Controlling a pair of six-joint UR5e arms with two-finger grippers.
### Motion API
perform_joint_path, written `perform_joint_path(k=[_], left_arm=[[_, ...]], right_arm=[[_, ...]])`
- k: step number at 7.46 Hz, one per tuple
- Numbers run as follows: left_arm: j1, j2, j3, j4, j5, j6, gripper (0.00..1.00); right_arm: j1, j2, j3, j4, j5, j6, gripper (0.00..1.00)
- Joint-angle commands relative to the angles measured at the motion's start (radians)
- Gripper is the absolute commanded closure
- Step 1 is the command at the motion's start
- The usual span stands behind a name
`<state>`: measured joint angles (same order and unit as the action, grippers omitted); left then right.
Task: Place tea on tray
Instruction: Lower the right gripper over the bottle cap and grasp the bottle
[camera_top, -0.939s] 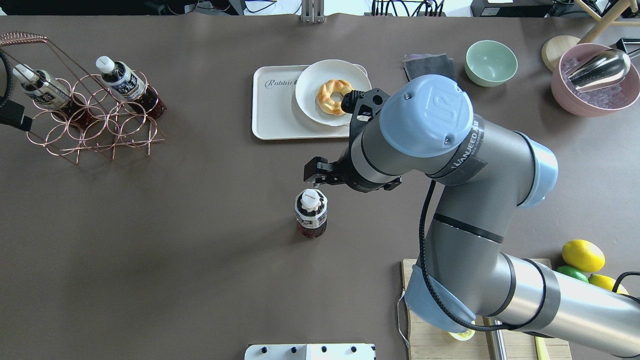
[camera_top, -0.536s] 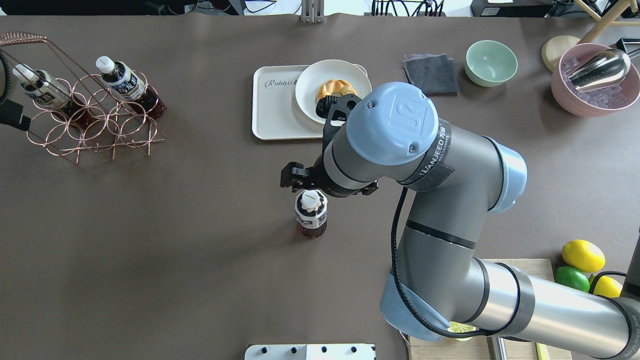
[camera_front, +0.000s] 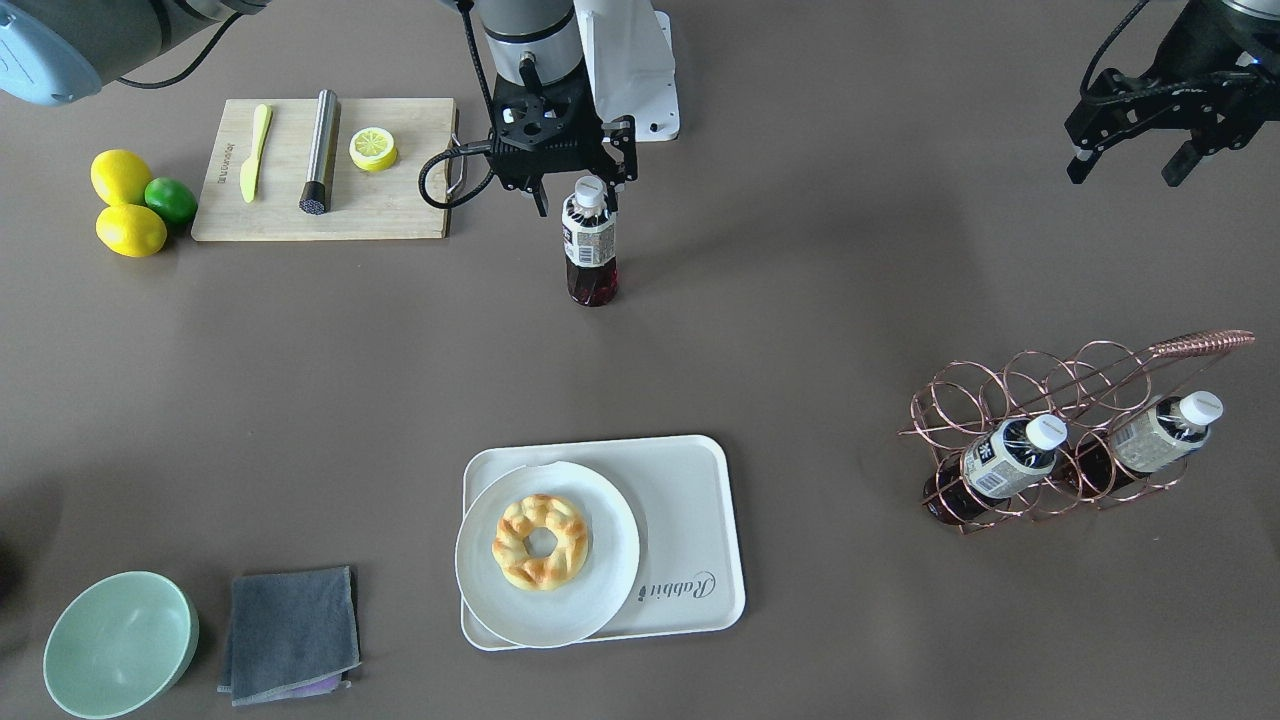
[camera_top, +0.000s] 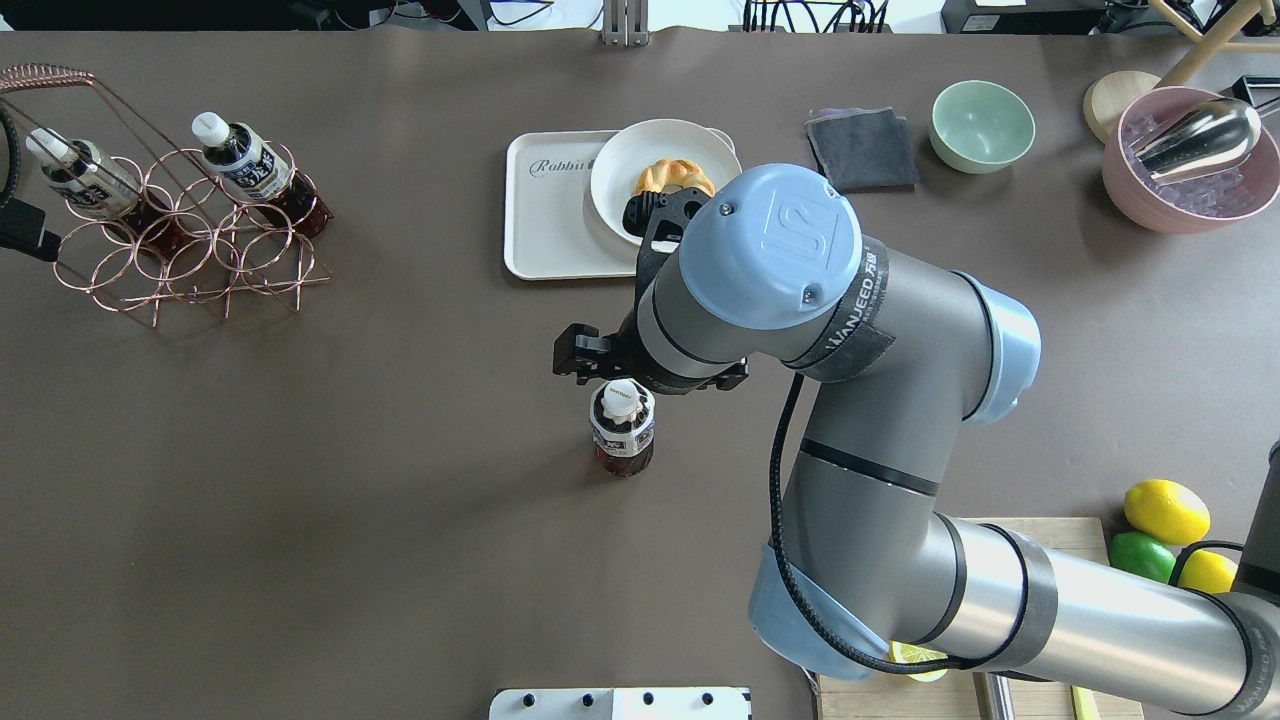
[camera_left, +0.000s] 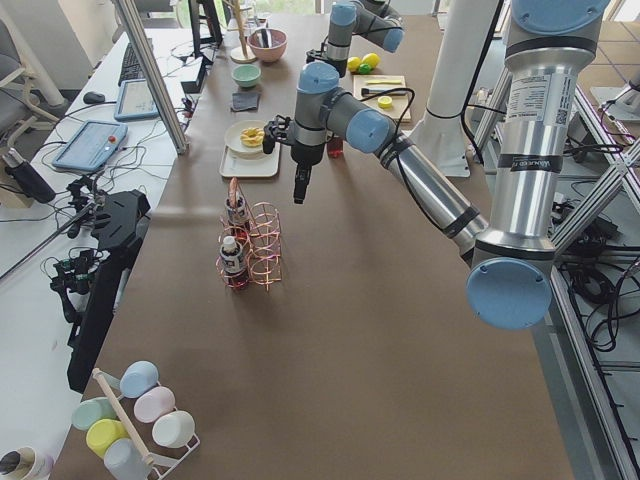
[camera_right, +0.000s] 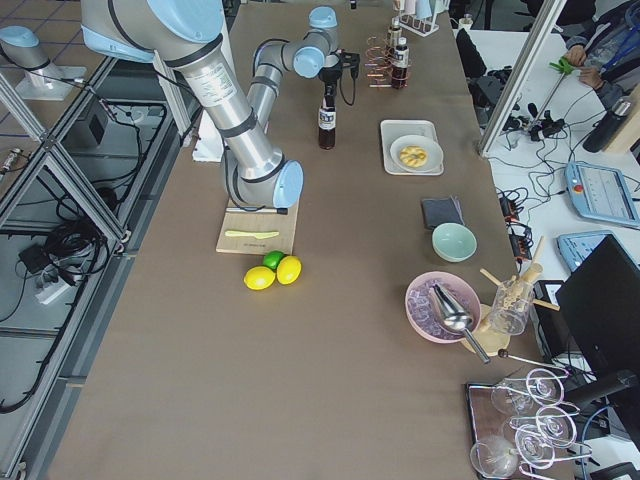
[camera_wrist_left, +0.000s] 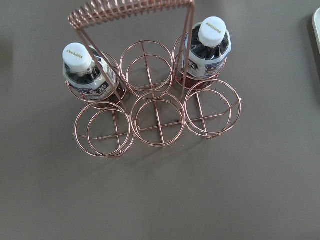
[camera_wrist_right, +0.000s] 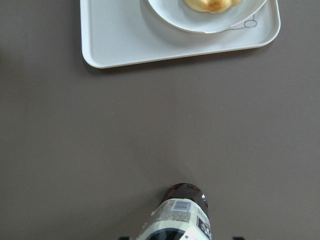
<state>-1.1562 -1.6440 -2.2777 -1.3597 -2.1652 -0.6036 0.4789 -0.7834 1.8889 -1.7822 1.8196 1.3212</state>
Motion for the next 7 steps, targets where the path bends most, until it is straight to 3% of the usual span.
perform_joint_path(k=[1, 6, 7], left_arm=[[0.001, 0.003, 0.003, -0.006, -0.001, -0.001, 0.03], [0.001, 0.003, 0.003, -0.013, -0.001, -0.007, 0.03], [0.001, 0.001, 0.006, -0.027, -0.001, -0.034, 0.03]], right_arm=[[-0.002, 0.035, 0.001, -0.049, -0.02, -0.002, 0.47], [-0.055, 0.032, -0.004, -0.077, -0.083, -0.016, 0.45], [-0.059, 0.035, -0.002, -0.077, -0.091, -0.016, 0.51]])
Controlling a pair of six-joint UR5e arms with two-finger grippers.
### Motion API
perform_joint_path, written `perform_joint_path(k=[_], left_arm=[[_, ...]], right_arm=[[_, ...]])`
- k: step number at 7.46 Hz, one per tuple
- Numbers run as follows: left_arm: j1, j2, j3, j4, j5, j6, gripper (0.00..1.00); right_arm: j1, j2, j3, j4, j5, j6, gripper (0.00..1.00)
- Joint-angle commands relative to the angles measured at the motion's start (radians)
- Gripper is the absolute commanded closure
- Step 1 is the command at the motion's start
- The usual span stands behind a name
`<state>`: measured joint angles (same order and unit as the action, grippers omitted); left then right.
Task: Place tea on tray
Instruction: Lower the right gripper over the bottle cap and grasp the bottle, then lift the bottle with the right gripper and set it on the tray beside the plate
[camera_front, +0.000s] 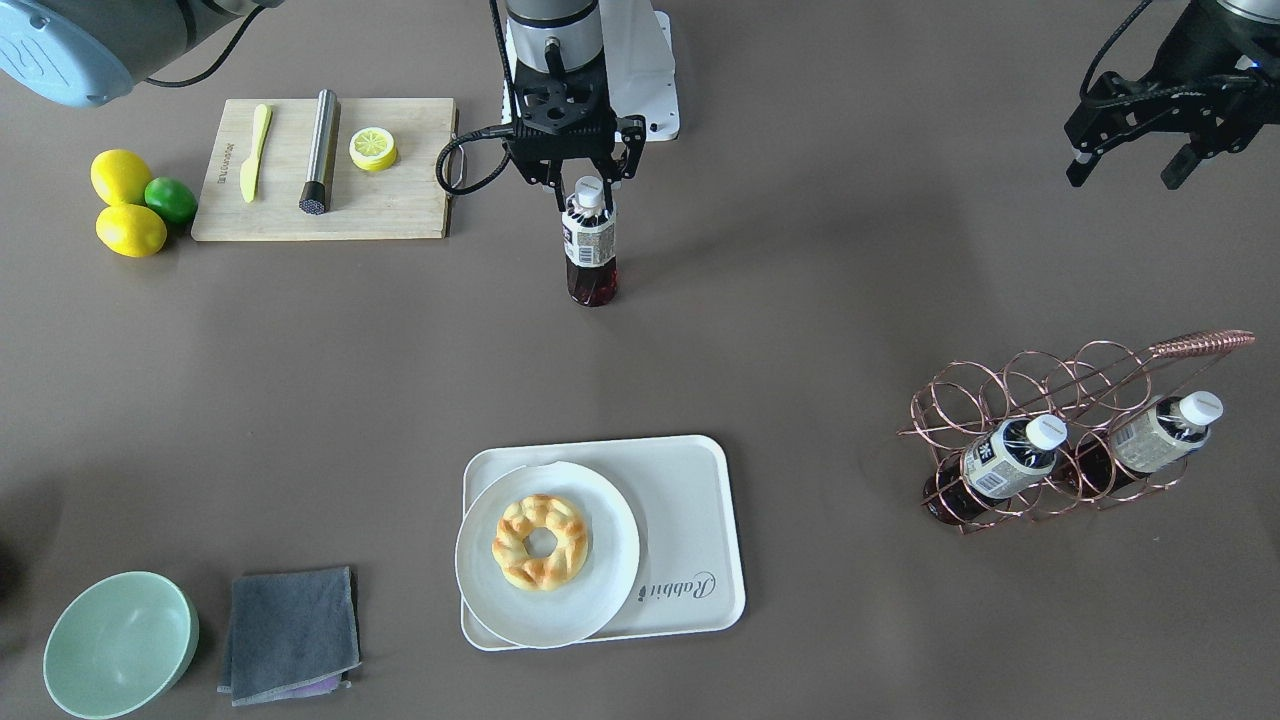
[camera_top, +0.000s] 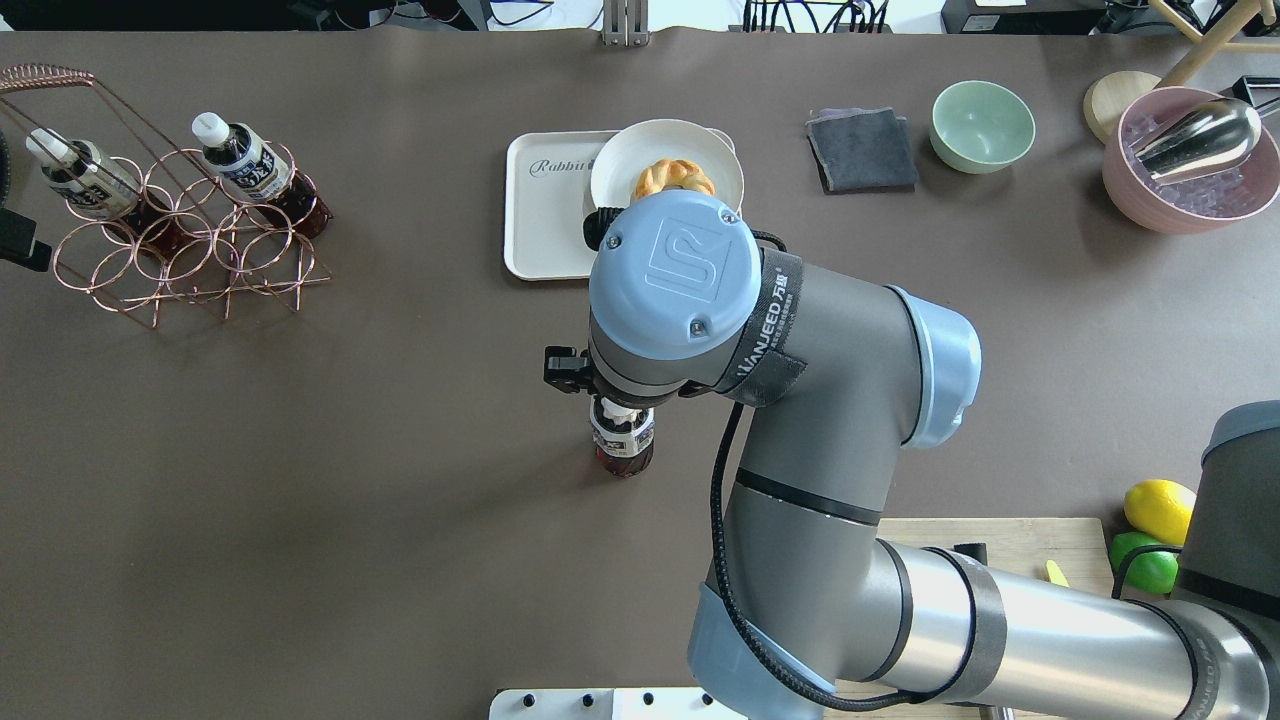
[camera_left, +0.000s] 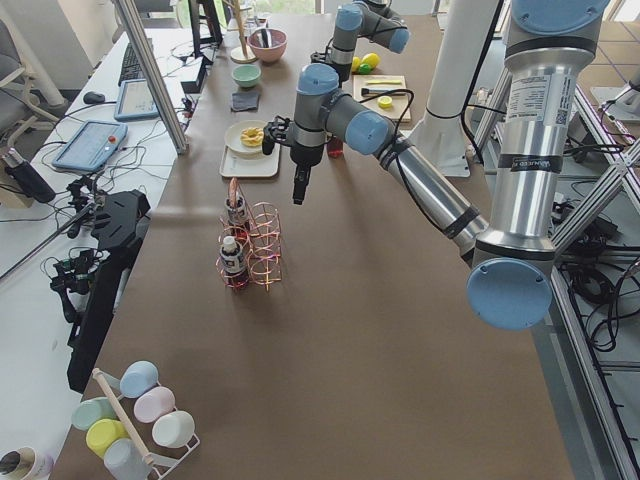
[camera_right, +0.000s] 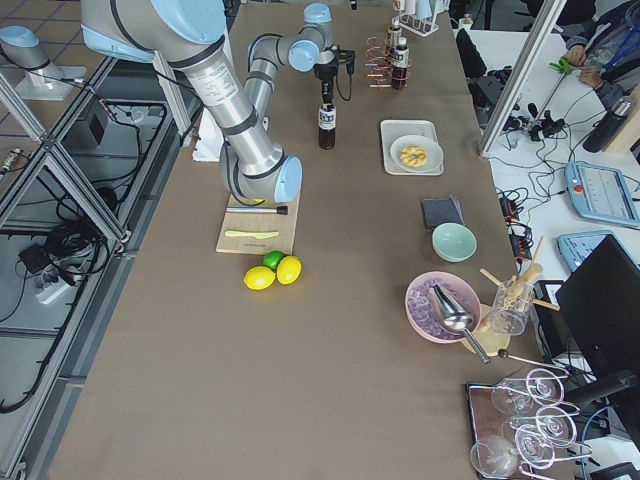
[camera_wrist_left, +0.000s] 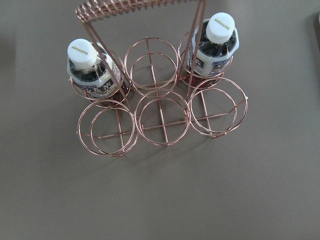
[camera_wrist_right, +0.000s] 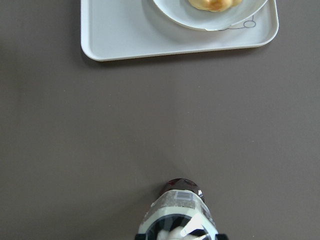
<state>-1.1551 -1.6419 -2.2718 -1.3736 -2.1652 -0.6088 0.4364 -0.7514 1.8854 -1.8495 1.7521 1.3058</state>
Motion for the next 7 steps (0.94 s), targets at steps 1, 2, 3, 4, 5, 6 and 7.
perform_joint_path(k=[1, 2, 3, 4, 5, 6, 7], left_arm=[[0.0, 0.002, 0.003, -0.037, 0.001, -0.049, 0.03], [0.0, 0.002, 0.002, -0.039, 0.001, -0.061, 0.03], [0.0, 0.011, -0.005, -0.039, 0.001, -0.062, 0.03], [-0.005, 0.028, -0.012, -0.039, -0.001, -0.058, 0.03], [-0.062, 0.06, -0.021, -0.041, -0.002, -0.03, 0.04], [-0.133, 0.115, -0.031, -0.041, -0.046, 0.097, 0.04], [-0.255, 0.178, -0.02, -0.041, -0.155, 0.233, 0.04]], right_arm=[[-0.016, 0.009, 0.004, -0.01, -0.023, 0.0, 0.87], [-0.016, 0.015, 0.006, -0.01, -0.019, 0.0, 1.0], [-0.016, 0.026, 0.008, -0.01, -0.019, -0.005, 1.0], [0.001, 0.039, 0.006, -0.01, -0.02, -0.025, 1.0], [0.033, 0.085, -0.018, -0.026, -0.02, -0.051, 1.0], [0.066, 0.143, -0.072, -0.037, -0.022, -0.066, 1.0], [0.109, 0.197, -0.156, -0.031, -0.014, -0.095, 1.0]])
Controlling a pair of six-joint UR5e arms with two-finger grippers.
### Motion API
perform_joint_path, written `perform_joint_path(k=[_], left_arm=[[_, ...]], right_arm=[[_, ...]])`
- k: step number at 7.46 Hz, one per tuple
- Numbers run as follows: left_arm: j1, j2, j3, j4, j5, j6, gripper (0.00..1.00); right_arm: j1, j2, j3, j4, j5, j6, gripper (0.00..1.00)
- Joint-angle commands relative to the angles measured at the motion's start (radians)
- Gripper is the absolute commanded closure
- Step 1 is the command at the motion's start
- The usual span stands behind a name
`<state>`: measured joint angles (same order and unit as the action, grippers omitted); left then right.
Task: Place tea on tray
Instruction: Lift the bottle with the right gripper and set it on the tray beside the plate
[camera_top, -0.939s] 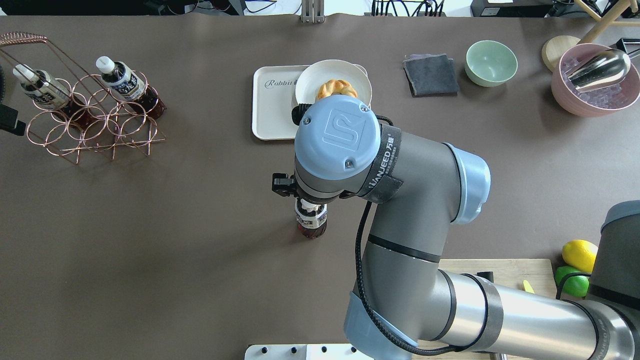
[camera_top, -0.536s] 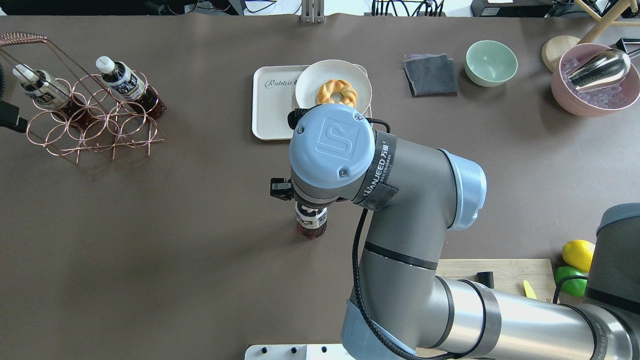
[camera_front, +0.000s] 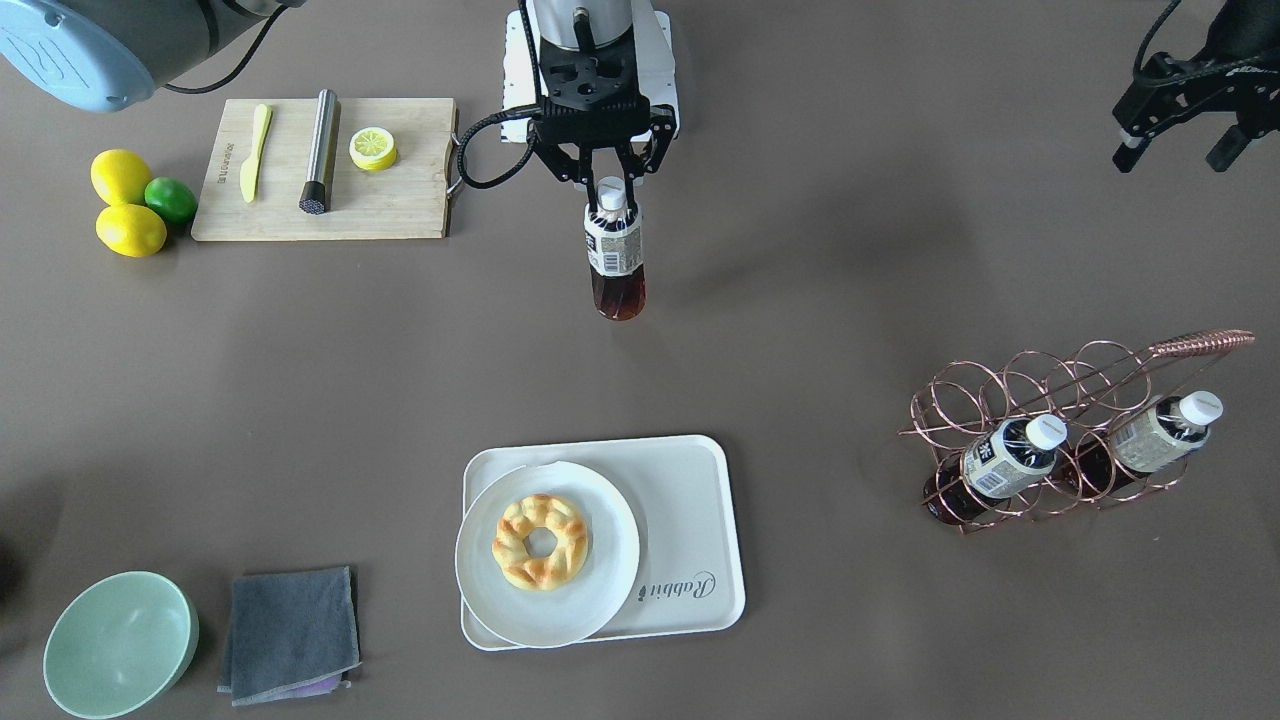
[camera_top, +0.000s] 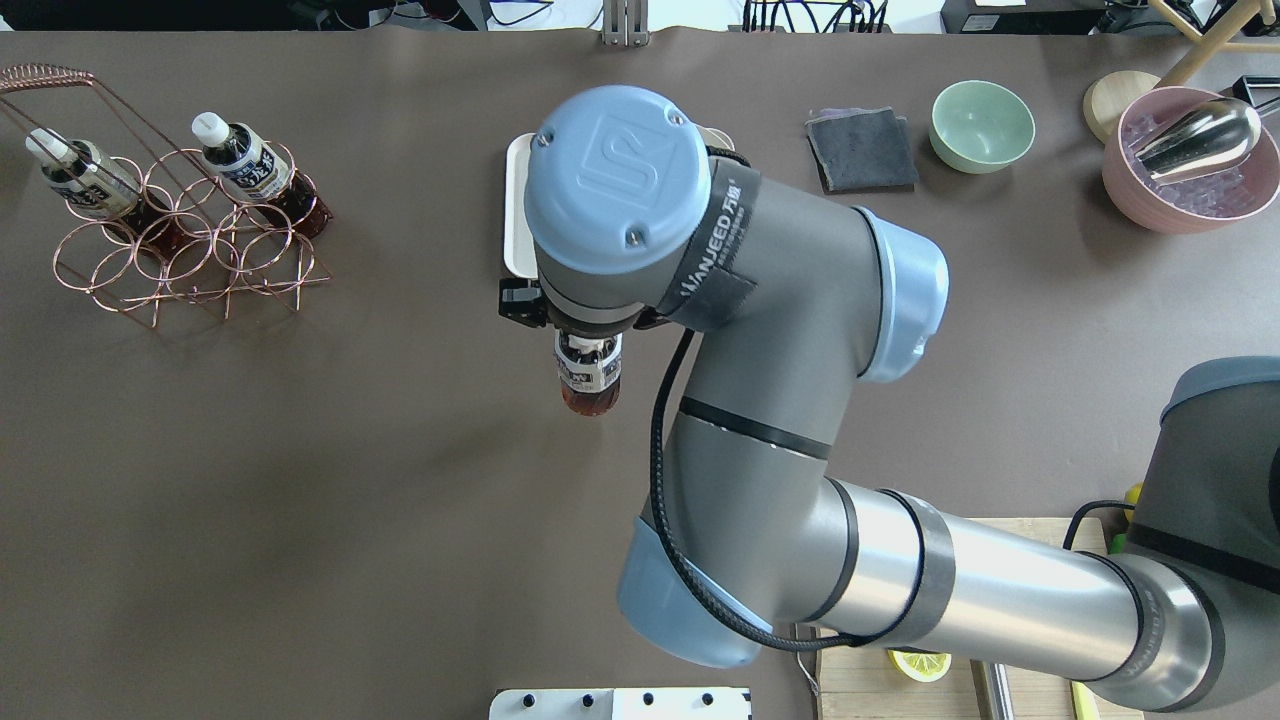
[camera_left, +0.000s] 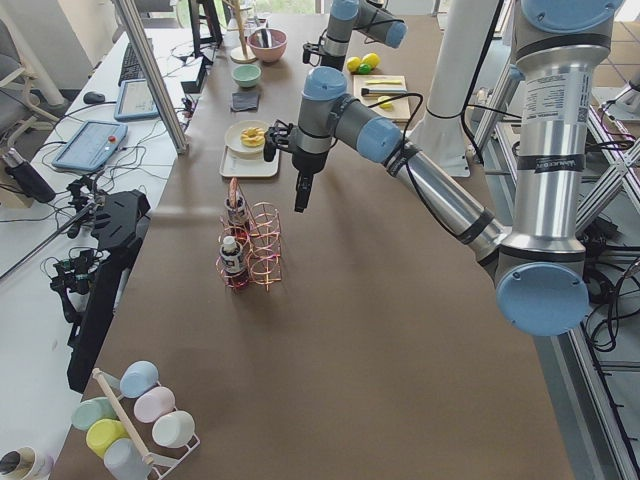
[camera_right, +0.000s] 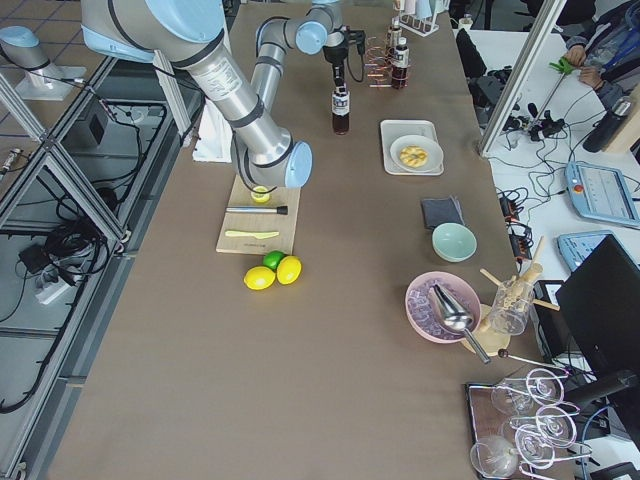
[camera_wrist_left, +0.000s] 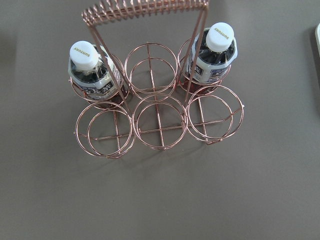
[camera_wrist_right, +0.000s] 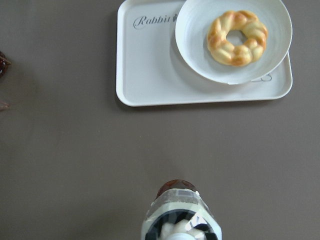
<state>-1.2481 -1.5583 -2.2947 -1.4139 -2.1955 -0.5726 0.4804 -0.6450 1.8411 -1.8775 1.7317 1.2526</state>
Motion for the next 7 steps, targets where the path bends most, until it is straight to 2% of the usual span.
perform_joint_path(k=[1, 2, 3, 4, 5, 6, 7], left_arm=[[-0.271, 0.186, 0.011, 0.0, -0.153, 0.385, 0.04], [-0.337, 0.222, 0.047, 0.0, -0.167, 0.51, 0.03], [-0.4, 0.222, 0.088, 0.001, -0.188, 0.551, 0.04], [-0.408, 0.227, 0.096, 0.003, -0.197, 0.562, 0.03], [-0.413, 0.23, 0.095, 0.003, -0.199, 0.56, 0.03], [-0.413, 0.23, 0.1, 0.003, -0.197, 0.56, 0.03], [-0.413, 0.23, 0.101, 0.003, -0.197, 0.56, 0.03]], right_arm=[[0.117, 0.188, -0.279, 0.014, 0.022, -0.085, 1.0], [0.168, 0.271, -0.488, 0.143, 0.075, -0.105, 1.0], [0.228, 0.327, -0.663, 0.263, 0.153, -0.14, 1.0], [0.265, 0.387, -0.801, 0.308, 0.205, -0.181, 1.0], [0.273, 0.462, -0.95, 0.393, 0.212, -0.18, 1.0], [0.273, 0.493, -1.07, 0.484, 0.21, -0.182, 1.0], [0.277, 0.493, -1.095, 0.503, 0.21, -0.183, 1.0]])
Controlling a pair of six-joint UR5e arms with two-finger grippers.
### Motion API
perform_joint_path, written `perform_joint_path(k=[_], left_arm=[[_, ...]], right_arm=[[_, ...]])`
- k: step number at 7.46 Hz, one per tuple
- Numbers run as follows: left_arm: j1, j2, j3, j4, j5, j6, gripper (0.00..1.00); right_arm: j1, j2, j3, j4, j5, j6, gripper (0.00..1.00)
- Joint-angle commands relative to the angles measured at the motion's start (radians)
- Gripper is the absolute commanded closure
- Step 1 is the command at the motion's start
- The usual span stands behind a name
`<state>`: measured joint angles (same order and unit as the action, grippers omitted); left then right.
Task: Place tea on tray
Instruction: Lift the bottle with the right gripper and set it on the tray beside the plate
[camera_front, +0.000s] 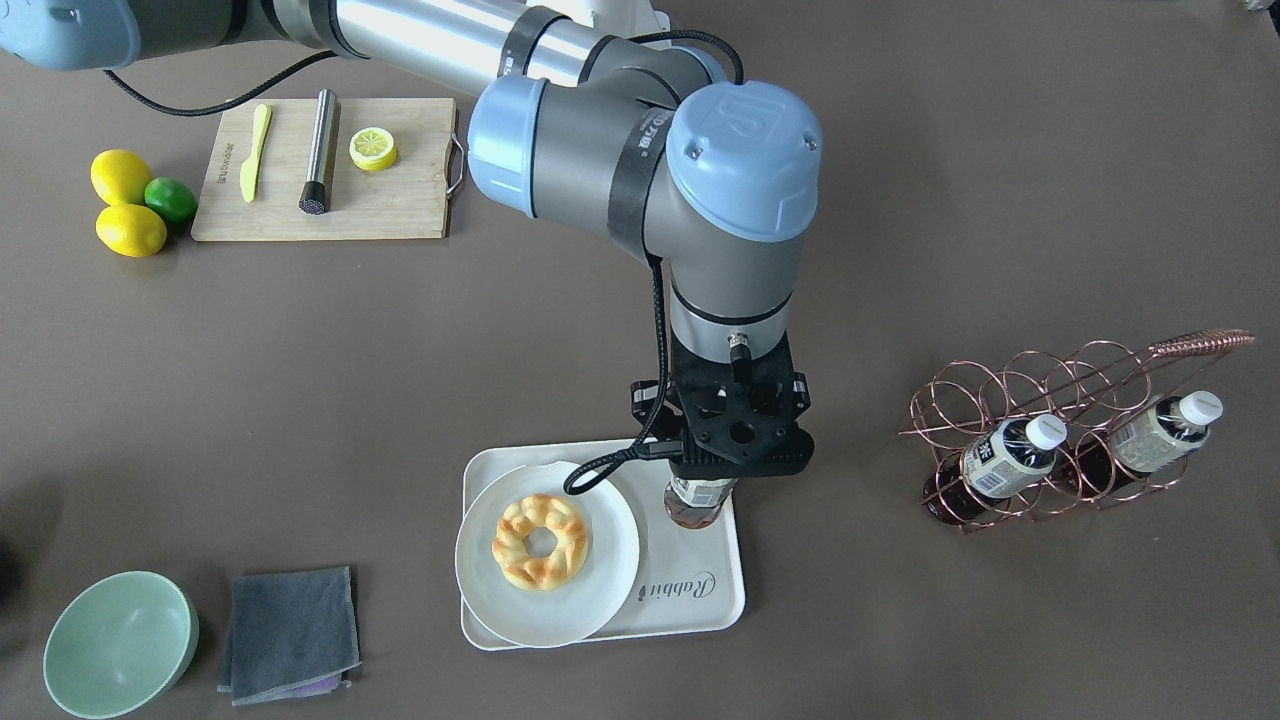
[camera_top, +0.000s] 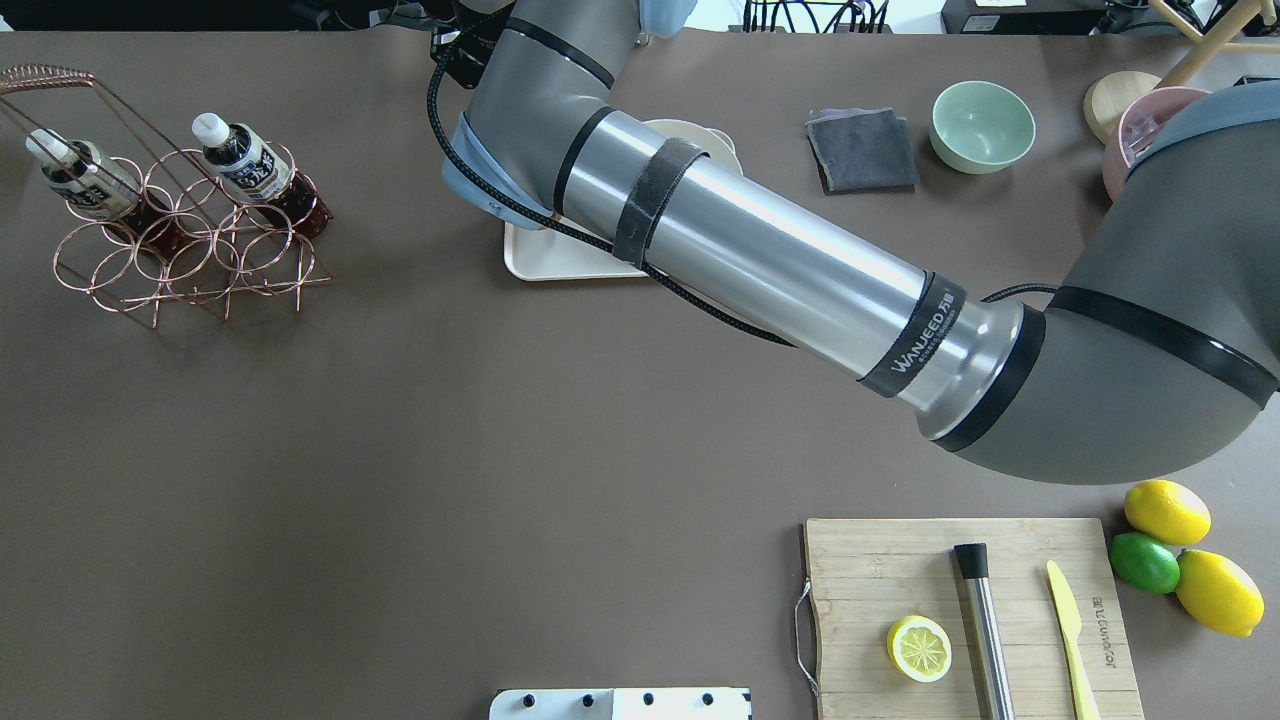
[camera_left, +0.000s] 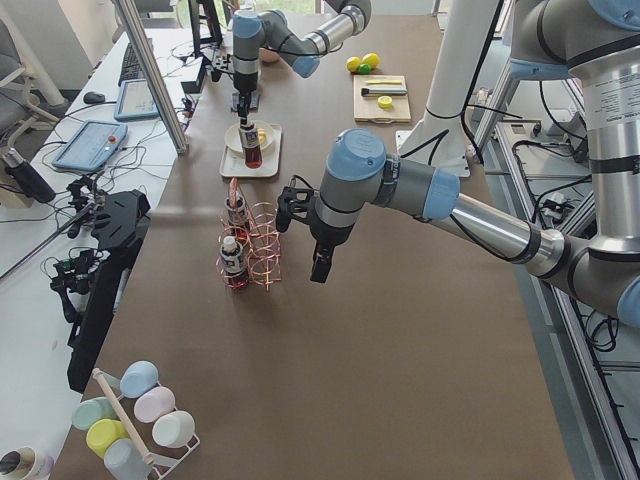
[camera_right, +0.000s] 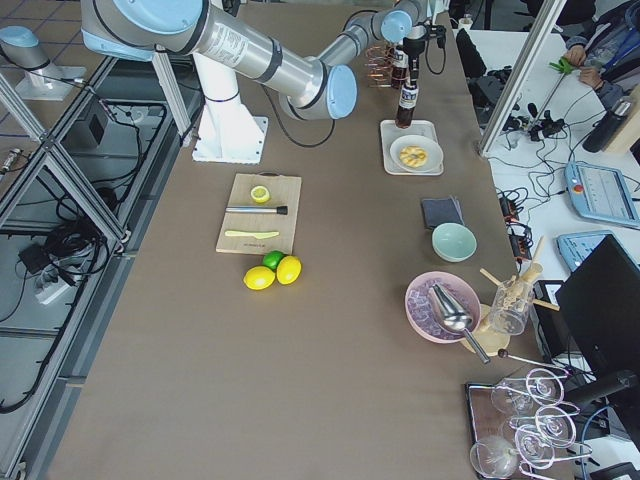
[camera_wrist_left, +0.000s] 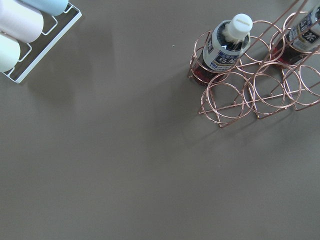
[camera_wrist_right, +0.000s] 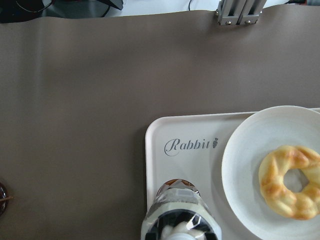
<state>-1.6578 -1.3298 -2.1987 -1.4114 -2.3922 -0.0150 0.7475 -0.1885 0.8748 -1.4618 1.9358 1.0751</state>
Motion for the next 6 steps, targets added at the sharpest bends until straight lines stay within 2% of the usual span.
perform_joint_path(k=[1, 3, 4, 5, 6], left_arm=[[-0.003, 0.001, 0.005, 0.0, -0.001, 0.003, 0.03], [-0.003, 0.0, 0.019, -0.001, -0.002, 0.003, 0.03], [-0.003, 0.0, 0.019, -0.001, -0.001, 0.001, 0.03], [-0.003, 0.001, 0.023, -0.003, -0.001, 0.003, 0.03], [-0.005, 0.001, 0.024, -0.003, -0.002, 0.001, 0.03]], right_arm=[[0.012, 0.037, -0.137, 0.089, 0.003, -0.006, 1.0], [0.013, 0.038, -0.151, 0.095, -0.003, -0.009, 1.0], [0.013, 0.038, -0.151, 0.094, -0.003, -0.038, 0.66], [0.013, 0.038, -0.151, 0.093, -0.003, -0.044, 0.01], [0.013, 0.04, -0.148, 0.092, 0.0, -0.052, 0.0]])
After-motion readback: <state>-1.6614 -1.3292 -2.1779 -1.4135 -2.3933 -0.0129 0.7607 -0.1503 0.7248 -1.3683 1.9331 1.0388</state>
